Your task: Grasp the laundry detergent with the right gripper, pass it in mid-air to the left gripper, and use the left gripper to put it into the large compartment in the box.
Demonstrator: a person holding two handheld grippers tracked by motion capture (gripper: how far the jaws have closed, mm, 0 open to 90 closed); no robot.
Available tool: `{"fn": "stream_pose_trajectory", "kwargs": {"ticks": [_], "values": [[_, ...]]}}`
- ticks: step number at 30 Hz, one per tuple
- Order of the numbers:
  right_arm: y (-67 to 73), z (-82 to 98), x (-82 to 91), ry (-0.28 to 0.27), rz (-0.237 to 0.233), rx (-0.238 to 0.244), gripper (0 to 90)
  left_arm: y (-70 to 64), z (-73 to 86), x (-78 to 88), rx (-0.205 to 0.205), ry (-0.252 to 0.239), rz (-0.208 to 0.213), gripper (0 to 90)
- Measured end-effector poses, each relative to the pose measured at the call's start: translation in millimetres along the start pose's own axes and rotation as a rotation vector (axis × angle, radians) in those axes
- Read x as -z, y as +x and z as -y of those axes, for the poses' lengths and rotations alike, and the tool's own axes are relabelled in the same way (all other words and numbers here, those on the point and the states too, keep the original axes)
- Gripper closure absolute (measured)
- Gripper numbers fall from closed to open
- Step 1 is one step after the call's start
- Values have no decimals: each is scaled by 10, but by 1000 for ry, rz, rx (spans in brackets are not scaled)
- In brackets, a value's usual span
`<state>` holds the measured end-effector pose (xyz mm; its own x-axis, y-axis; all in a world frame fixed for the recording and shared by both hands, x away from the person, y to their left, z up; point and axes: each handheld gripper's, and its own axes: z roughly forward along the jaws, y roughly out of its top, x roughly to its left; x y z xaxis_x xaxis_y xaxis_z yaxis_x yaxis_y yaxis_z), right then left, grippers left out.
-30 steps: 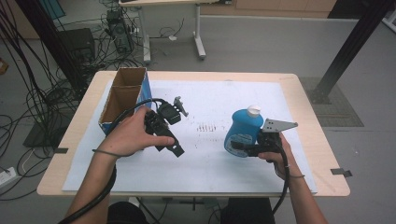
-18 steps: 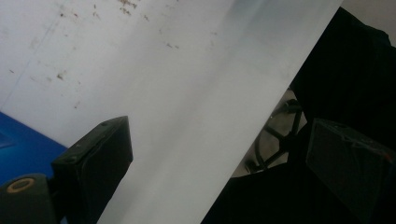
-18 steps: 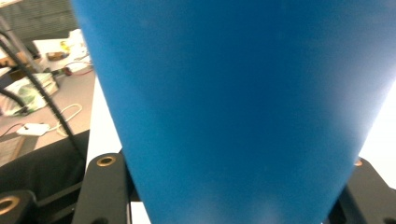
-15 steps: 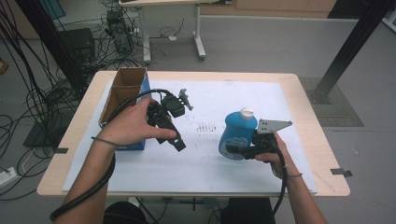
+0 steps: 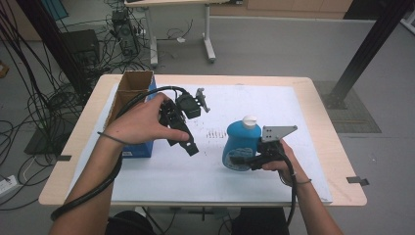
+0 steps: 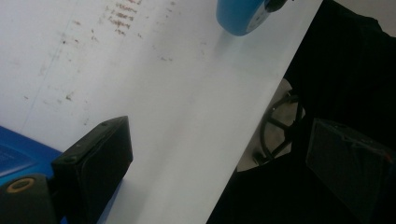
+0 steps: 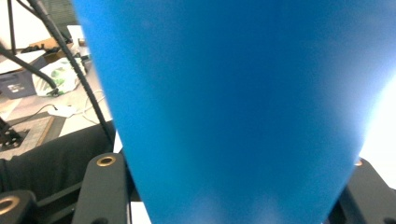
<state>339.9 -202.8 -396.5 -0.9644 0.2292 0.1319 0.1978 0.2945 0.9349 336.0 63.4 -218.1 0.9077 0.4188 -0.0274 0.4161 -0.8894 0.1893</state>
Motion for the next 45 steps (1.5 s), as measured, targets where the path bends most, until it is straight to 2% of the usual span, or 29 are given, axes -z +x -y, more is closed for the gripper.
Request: {"fn": "stream_pose_trajectory", "kwargs": {"ticks": [13,18,45], "values": [[87,-68,-126,31,-84,39,407,-134,-106,31,-76,25,14,74],[121,-93,-182,47,-102,46,408,-186,-153,29,-101,28,17,74],[282,-272,-450,86,-178,104,408,-338,-337,-53,-167,51,22,74]]}}
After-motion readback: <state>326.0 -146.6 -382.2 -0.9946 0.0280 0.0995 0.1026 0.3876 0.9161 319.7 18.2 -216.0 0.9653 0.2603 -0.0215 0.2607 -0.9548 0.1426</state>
